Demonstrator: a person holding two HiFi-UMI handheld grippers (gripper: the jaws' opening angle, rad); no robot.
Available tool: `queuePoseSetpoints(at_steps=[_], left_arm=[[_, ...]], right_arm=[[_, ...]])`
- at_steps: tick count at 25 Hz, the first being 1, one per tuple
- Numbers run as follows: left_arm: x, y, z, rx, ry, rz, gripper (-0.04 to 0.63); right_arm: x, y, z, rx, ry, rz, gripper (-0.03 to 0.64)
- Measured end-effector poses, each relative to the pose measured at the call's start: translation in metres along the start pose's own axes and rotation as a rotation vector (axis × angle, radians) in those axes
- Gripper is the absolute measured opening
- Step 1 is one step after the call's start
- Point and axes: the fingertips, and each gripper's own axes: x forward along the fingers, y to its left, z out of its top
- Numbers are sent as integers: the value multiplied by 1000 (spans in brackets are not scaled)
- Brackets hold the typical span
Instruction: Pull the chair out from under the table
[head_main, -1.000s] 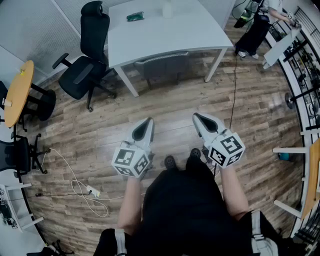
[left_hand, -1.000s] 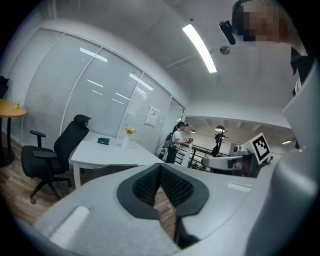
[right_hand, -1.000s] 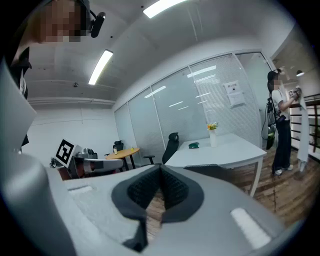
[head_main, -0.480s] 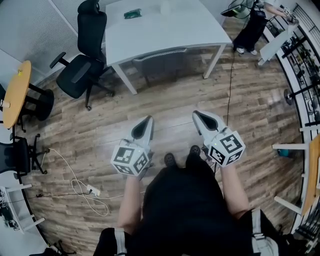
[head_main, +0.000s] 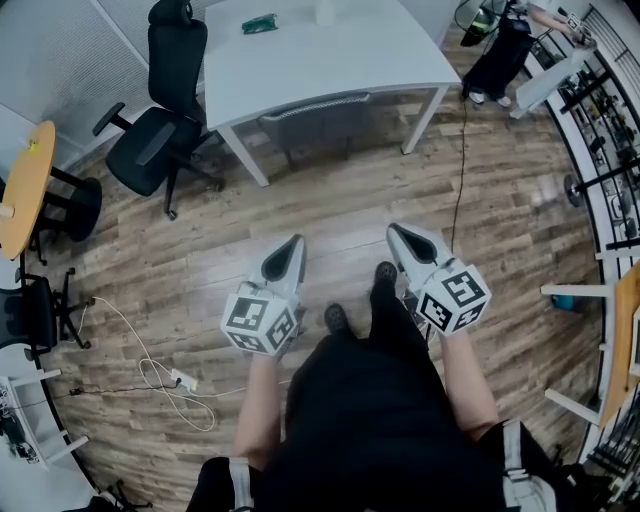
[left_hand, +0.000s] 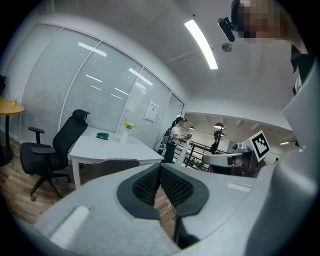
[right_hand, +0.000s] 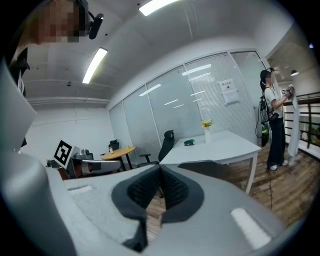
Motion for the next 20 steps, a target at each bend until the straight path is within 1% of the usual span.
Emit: queuePoseSetpoints(at_steps=[9, 15, 20], left_arm=[[33, 13, 4, -4, 23, 49, 11], [69, 21, 19, 6, 22, 89, 11], [103, 18, 34, 16, 17, 118, 11]], right_arm=[[32, -23, 11, 6, 13, 95, 3], [54, -57, 31, 2, 8, 144, 3], [71, -91, 50, 4, 3, 185, 3]])
